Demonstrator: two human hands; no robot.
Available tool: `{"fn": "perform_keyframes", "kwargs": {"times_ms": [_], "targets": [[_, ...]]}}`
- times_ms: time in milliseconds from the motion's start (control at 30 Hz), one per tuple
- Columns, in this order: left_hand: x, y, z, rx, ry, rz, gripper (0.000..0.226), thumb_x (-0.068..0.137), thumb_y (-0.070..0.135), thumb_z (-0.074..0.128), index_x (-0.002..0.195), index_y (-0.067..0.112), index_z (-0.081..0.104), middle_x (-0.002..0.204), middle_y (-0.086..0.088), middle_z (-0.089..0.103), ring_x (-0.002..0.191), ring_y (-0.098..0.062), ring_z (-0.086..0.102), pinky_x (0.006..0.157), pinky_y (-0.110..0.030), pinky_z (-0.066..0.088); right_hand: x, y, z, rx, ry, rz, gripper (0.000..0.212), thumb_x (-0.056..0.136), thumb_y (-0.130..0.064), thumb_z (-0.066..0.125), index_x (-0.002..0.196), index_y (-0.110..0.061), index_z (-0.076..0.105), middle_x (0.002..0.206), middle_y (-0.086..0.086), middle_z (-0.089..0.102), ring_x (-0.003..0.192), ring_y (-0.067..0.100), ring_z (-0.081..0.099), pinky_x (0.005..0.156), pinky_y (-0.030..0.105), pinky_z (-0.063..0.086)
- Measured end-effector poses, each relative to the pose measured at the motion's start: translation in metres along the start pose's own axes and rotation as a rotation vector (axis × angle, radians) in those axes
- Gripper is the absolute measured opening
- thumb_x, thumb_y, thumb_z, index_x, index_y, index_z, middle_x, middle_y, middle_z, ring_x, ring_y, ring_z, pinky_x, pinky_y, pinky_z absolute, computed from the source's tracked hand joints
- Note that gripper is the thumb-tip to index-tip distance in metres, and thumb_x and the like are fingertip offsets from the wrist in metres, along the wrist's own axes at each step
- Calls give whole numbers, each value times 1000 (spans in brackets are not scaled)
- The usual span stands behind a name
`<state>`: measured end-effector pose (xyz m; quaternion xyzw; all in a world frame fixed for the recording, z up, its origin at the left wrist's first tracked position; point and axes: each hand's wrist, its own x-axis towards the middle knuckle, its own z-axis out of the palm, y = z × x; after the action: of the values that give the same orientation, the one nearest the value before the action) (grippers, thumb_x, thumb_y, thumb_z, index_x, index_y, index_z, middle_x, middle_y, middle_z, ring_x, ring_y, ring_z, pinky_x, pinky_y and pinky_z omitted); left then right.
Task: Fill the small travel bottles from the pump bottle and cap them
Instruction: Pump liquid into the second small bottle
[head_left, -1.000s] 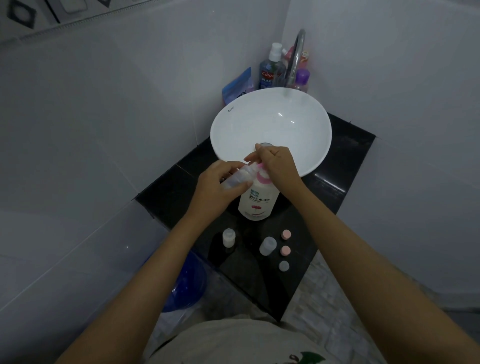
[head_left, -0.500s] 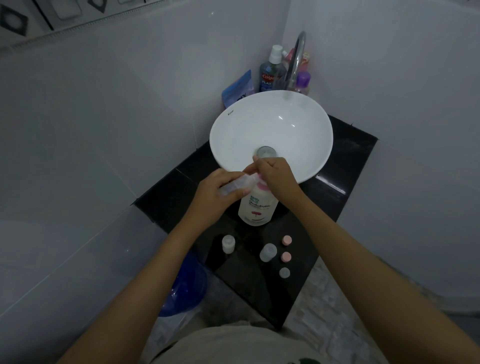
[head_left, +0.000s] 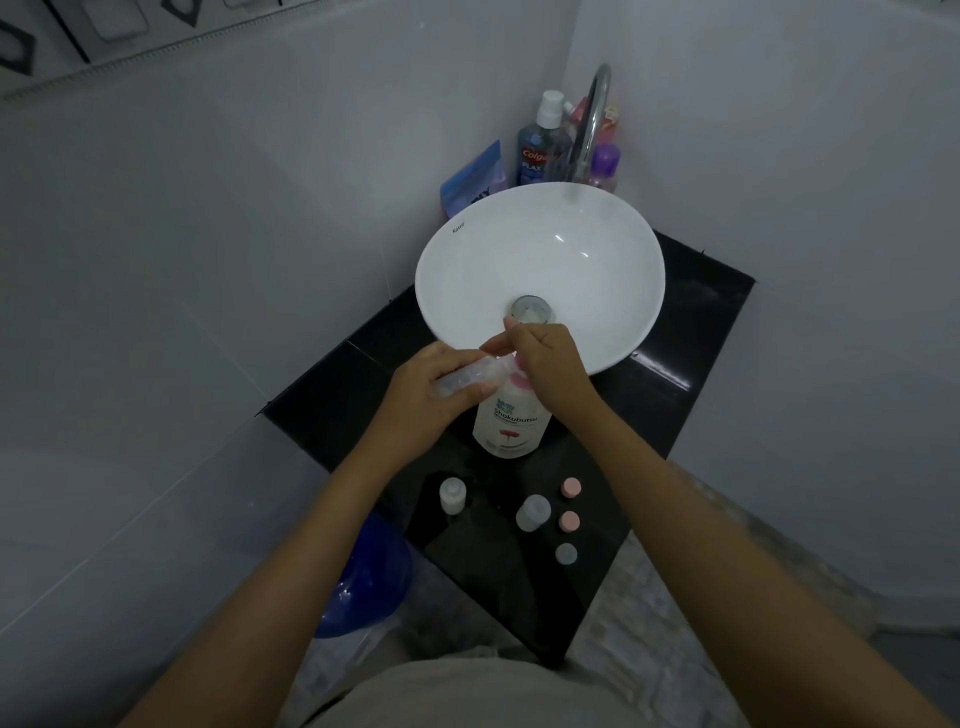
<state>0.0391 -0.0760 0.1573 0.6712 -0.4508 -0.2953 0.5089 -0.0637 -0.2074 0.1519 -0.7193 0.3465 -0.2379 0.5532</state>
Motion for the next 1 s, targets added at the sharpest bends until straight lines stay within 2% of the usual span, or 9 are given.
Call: {"fn": "perform_keyframes", "kwargs": {"times_ms": [200, 333, 500, 700, 833, 1000], "targets": [[2, 7, -3, -24, 12, 16, 31, 83, 24, 69, 114, 19, 66, 103, 3, 63, 91, 5, 59, 75, -5, 44, 3, -10, -9, -54, -7, -46, 39, 97, -25, 45, 82, -8, 76, 74, -1, 72, 76, 11, 66, 79, 28, 51], [3, 6, -3, -31, 11, 17, 27, 83, 24, 69, 110, 27, 66, 99, 5, 62, 89, 6, 60, 73, -5, 45, 3, -7, -4, 9, 18, -8, 39, 97, -22, 44, 77, -10, 76, 62, -13, 70, 69, 4, 64, 74, 22, 49], [3, 0, 0, 15, -2, -23, 33, 82, 27, 70, 114, 19, 66, 106, 4, 62, 97, 0, 60, 75, -6, 45, 0, 2, 0, -11, 13, 13, 39, 97, -23, 43, 77, -11, 75, 68, -13, 70, 74, 11, 64, 73, 25, 49], [4, 7, -3, 0, 4, 11, 33, 83, 28, 69, 114, 19, 65, 103, 6, 62, 96, 3, 60, 76, -7, 47, 5, -8, -11, -141, -53, -23, 39, 97, -34, 43, 87, -16, 76, 71, -20, 68, 73, -7, 64, 71, 12, 45], [6, 9, -5, 36, -6, 24, 34, 83, 27, 68, 116, 20, 65, 108, -2, 62, 101, -5, 59, 83, -18, 48, 2, -7, -11, -82, -21, -34, 40, 98, -29, 41, 86, -14, 76, 66, -22, 67, 70, -10, 62, 64, 0, 42], [6, 6, -4, 60, -29, -7, 32, 84, 26, 69, 115, 21, 65, 107, -7, 61, 99, -9, 59, 84, -23, 49, 2, -1, -3, -25, 6, 5, 39, 98, -24, 42, 84, -10, 76, 69, -15, 69, 67, -3, 62, 64, 9, 46]]}}
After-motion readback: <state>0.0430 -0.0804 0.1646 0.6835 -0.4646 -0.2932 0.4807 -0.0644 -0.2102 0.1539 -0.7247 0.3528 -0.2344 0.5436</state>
